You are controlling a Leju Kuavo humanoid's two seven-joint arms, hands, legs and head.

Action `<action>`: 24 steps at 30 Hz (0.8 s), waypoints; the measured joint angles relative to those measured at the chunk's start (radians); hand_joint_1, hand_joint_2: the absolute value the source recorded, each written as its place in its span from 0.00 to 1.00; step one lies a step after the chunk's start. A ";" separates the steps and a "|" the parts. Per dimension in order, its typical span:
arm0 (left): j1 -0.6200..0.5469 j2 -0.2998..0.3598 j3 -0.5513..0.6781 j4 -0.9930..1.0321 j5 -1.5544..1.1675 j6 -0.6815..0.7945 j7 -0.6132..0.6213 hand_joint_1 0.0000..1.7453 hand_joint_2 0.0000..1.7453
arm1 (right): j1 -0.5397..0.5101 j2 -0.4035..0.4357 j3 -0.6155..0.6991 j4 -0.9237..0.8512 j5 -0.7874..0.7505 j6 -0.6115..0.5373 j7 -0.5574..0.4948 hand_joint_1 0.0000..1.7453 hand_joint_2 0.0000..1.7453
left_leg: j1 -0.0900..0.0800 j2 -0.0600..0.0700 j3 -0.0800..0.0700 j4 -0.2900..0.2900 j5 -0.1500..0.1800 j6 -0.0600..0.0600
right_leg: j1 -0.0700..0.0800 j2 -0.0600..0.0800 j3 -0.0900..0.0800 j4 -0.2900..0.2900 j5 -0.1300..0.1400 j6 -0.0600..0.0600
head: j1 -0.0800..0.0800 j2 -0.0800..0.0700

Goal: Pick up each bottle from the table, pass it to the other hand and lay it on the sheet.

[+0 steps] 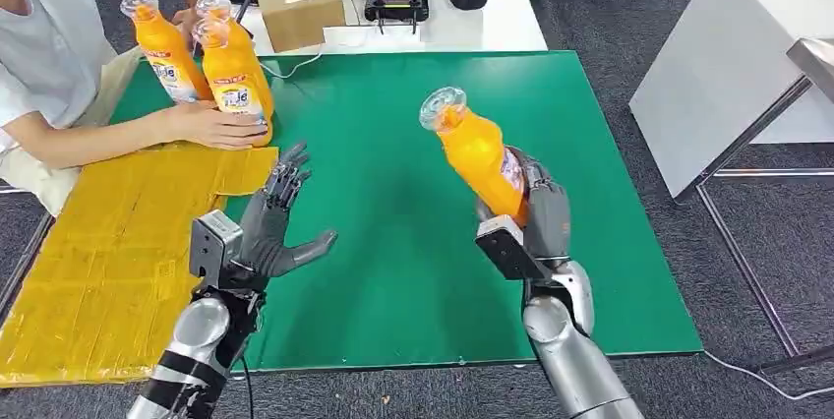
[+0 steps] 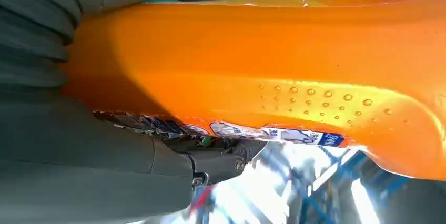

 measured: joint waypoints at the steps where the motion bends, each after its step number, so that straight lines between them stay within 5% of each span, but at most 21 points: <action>1: -0.010 0.000 -0.003 0.006 0.010 -0.006 0.002 0.00 1.00 | 0.000 0.010 0.013 0.001 -0.020 0.024 -0.005 1.00 1.00 | 0.000 0.000 0.000 0.000 0.000 0.000 | 0.000 0.000 0.000 0.000 0.000 0.000 | 0.000 0.000; 24: -0.072 -0.005 -0.091 0.045 0.095 -0.042 0.014 0.00 1.00 | -0.060 0.147 0.319 0.154 -0.108 0.125 -0.054 1.00 1.00 | 0.000 0.000 -0.002 0.000 0.000 0.000 | 0.000 0.000 -0.002 0.000 0.000 0.000 | 0.000 0.000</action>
